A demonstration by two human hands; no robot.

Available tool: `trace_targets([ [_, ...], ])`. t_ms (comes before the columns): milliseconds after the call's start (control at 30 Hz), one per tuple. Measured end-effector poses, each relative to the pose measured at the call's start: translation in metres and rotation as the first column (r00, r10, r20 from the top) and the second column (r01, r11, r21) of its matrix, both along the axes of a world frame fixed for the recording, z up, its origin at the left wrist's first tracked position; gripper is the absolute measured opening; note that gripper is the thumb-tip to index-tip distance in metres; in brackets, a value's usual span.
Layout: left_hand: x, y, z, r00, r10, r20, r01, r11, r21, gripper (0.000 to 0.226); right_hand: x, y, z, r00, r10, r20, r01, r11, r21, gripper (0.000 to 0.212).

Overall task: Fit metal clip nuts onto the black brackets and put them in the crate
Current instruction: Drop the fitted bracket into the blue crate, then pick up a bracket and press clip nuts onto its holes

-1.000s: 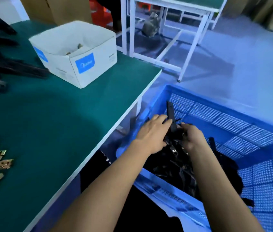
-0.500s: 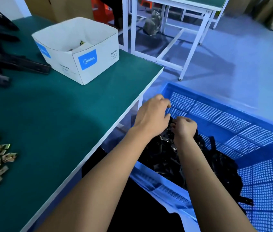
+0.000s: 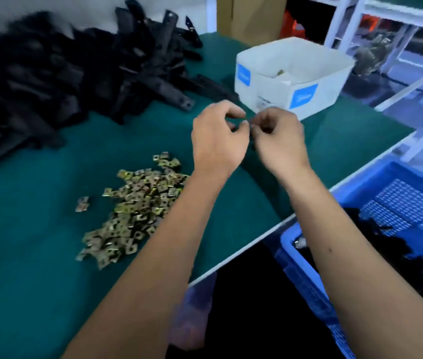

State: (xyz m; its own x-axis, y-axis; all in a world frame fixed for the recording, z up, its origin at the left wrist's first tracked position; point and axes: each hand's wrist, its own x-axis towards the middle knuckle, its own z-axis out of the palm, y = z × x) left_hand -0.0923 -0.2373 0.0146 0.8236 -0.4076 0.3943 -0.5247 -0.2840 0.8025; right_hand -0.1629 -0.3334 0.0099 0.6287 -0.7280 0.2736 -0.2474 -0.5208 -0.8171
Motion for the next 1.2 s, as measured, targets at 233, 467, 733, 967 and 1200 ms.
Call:
trace_targets([
  [233, 0.089, 0.177, -0.014, 0.865, 0.502, 0.015, -0.502, 0.865, 0.007, 0.011, 0.108, 0.134, 0.005, 0.833, 0.518, -0.192, -0.549, 0.815, -0.186, 0.009],
  [467, 0.123, 0.243, -0.023, 0.604, 0.780, -0.162, -0.797, 0.598, -0.087, 0.024, 0.190, 0.253, -0.006, 0.776, 0.415, -0.475, -0.627, 0.592, -0.506, 0.037],
  [733, 0.141, 0.259, -0.023, 0.451, 0.803, -0.389, -0.893, 0.408, -0.191, 0.025, 0.251, 0.291, -0.016, 0.623, 0.381, -0.683, -0.782, 0.296, -0.548, 0.062],
  [967, 0.140, 0.255, -0.021, 0.411, 0.780, -0.471, -0.909, 0.312, -0.277, 0.018, 0.257, 0.293, -0.009, 0.691, 0.411, -0.595, -0.717, 0.286, -0.635, 0.032],
  [1200, 0.141, 0.246, -0.020, 0.474, 0.702, -0.532, -0.875, 0.305, -0.376, 0.012, 0.259, 0.276, 0.010, 0.877, 0.365, -0.312, -0.472, 0.534, -0.701, 0.029],
])
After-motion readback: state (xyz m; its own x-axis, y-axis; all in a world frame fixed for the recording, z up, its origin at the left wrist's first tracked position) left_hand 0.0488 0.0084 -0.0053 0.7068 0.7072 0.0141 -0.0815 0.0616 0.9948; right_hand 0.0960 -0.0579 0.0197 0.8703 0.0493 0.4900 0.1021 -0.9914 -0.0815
